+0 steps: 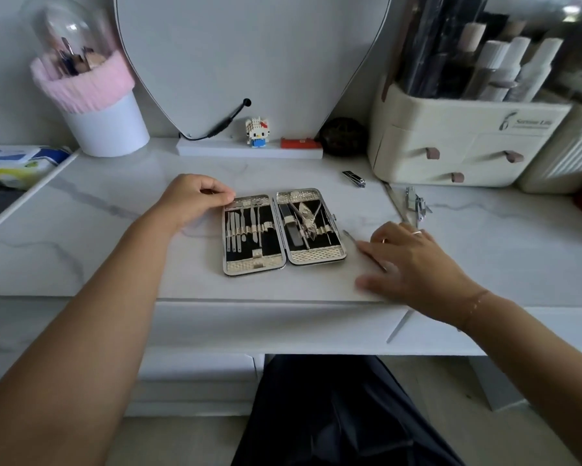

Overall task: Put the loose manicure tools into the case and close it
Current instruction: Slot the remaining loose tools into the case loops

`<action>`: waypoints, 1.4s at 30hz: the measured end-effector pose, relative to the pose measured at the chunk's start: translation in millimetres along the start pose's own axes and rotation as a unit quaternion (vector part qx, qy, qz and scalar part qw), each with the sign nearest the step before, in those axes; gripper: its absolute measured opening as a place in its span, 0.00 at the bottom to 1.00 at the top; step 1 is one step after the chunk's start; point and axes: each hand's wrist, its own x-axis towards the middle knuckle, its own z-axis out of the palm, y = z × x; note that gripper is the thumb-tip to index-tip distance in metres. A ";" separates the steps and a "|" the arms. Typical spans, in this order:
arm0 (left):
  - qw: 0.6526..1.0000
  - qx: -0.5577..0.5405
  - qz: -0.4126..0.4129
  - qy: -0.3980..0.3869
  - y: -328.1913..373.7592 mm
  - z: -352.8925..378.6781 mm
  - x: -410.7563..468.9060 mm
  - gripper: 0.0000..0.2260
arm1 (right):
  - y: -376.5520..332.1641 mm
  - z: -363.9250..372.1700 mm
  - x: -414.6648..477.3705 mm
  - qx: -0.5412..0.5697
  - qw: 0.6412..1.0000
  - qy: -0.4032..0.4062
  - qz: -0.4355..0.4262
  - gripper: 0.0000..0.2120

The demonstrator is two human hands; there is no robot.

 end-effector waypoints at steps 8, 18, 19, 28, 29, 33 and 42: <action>1.000 -0.005 -0.006 -0.001 4.8 2.1 -3.7 0.04 | 4.2 17.7 -57.1 -0.036 0.992 0.087 -0.086 0.25; 1.000 -0.010 -0.030 -0.001 4.6 0.0 -5.0 0.04 | 5.6 26.9 -64.5 0.019 0.972 0.207 -0.108 0.12; 0.999 -0.008 -0.031 0.000 5.0 0.0 -5.4 0.04 | 3.9 25.6 -64.0 0.021 0.971 0.216 -0.095 0.12; 0.999 -0.008 -0.032 0.005 3.3 0.1 -3.6 0.06 | -2.3 5.2 -44.7 0.038 0.977 0.197 0.076 0.03; 0.999 -0.009 -0.031 0.006 3.8 0.8 -4.0 0.06 | -3.0 1.4 -38.7 0.090 0.973 0.184 0.102 0.02; 1.000 -0.016 -0.024 0.010 7.1 2.7 -6.5 0.05 | -12.0 -16.3 2.7 0.333 0.919 0.143 0.155 0.01; 0.999 -0.018 -0.027 0.005 6.2 1.5 -2.0 0.04 | -59.7 -14.5 125.0 0.554 0.823 -0.008 0.123 0.11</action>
